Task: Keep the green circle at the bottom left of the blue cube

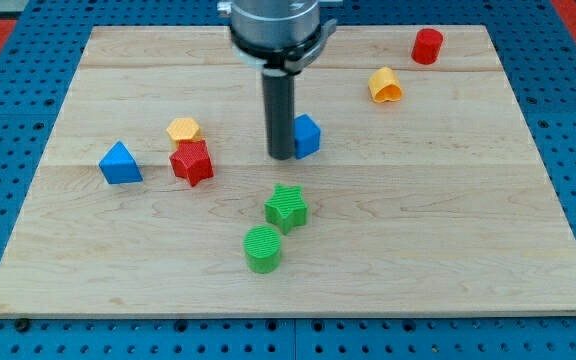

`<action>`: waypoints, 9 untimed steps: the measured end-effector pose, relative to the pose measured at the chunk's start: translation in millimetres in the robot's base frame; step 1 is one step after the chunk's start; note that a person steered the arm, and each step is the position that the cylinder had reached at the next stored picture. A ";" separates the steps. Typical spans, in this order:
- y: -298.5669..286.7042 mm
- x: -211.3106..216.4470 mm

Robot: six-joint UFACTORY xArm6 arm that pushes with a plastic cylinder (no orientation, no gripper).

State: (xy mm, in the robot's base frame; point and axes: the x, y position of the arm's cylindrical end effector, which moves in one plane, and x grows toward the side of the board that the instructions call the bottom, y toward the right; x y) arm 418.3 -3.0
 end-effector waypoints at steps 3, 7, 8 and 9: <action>97.6 -93.5; 19.6 53.3; 36.9 115.7; -6.4 166.6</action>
State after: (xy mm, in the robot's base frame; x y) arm 584.9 -9.4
